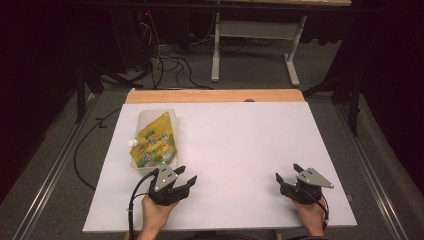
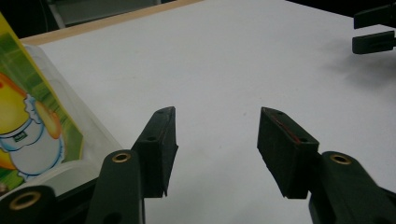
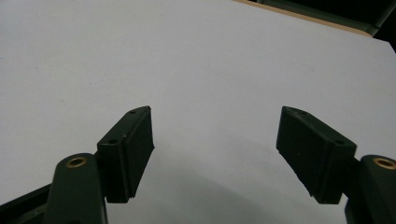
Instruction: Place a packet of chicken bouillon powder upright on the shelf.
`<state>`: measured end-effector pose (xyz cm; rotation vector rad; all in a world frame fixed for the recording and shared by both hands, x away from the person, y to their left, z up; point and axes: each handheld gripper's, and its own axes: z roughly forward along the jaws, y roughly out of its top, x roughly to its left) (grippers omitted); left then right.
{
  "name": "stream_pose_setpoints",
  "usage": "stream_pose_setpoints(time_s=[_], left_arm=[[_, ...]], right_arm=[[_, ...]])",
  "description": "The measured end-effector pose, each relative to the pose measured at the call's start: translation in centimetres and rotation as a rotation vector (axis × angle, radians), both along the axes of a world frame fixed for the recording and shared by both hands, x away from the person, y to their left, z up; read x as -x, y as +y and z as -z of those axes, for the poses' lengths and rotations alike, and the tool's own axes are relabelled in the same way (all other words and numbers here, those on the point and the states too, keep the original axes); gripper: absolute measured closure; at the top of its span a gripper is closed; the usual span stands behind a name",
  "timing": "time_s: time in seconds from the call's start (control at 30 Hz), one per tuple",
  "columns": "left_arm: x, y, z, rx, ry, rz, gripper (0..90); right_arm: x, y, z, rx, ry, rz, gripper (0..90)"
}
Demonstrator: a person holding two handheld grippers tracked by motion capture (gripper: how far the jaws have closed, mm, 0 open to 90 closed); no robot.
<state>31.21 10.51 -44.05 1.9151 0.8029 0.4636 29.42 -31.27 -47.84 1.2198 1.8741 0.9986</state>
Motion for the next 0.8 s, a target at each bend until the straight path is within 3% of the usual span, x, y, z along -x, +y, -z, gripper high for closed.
stream_pose_setpoints(time_s=[0.8], left_arm=[[-1.5,-3.0,1.9,0.002,0.043,0.045,45.9]], right_arm=[[0.0,0.0,0.0,0.0,-0.001,-0.002,27.9]])
